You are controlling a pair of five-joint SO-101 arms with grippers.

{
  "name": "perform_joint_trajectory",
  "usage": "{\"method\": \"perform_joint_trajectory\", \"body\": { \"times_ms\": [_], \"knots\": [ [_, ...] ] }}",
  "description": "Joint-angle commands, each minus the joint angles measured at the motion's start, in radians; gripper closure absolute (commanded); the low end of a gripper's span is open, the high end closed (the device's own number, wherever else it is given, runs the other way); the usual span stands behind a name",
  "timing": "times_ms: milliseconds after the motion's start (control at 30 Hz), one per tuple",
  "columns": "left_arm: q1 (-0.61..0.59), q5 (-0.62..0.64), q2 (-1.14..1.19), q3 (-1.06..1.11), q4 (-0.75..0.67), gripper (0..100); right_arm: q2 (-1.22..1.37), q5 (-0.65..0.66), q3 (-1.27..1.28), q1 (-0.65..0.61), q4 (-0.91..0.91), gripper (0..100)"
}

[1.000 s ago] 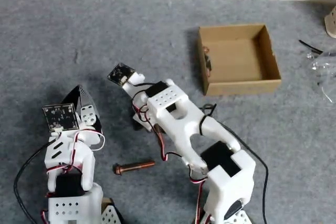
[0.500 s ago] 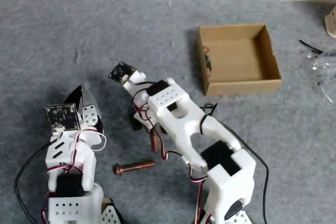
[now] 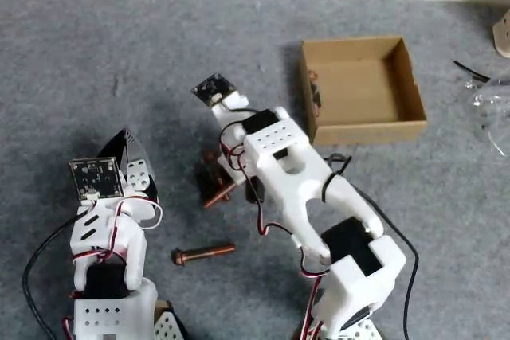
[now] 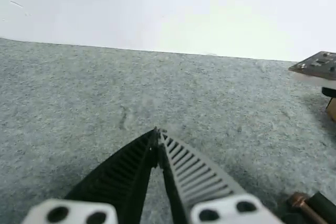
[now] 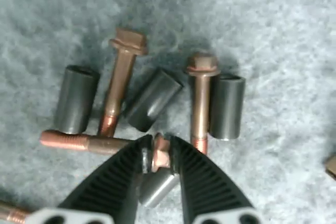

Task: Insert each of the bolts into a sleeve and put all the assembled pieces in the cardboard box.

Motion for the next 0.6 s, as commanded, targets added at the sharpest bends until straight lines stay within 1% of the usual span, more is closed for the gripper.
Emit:
{"method": "perform_joint_trajectory", "body": {
  "times_ms": [0,133,300,367,433,500,567],
  "knots": [
    [0.010,0.005,-0.016,0.019,-0.025,98,-0.044,-0.008,-0.025,0.010,0.027,97.4],
    [0.010,0.005,-0.016,0.019,-0.025,98,-0.048,-0.009,-0.016,-0.008,0.050,97.4],
    [0.010,0.005,-0.016,0.019,-0.025,98,-0.044,-0.009,-0.012,-0.004,0.030,97.4],
    [0.010,0.005,-0.016,0.019,-0.025,98,-0.042,-0.054,-0.010,-0.007,0.018,96.7],
    [0.012,0.005,-0.016,0.019,-0.025,98,-0.035,-0.120,-0.008,-0.008,-0.018,91.1],
    [0.012,0.005,-0.016,0.019,-0.025,98,-0.005,-0.127,-0.013,-0.010,-0.036,85.1],
    [0.012,0.005,-0.016,0.019,-0.025,98,0.039,-0.147,-0.018,-0.015,-0.036,83.0]
  ]
}}
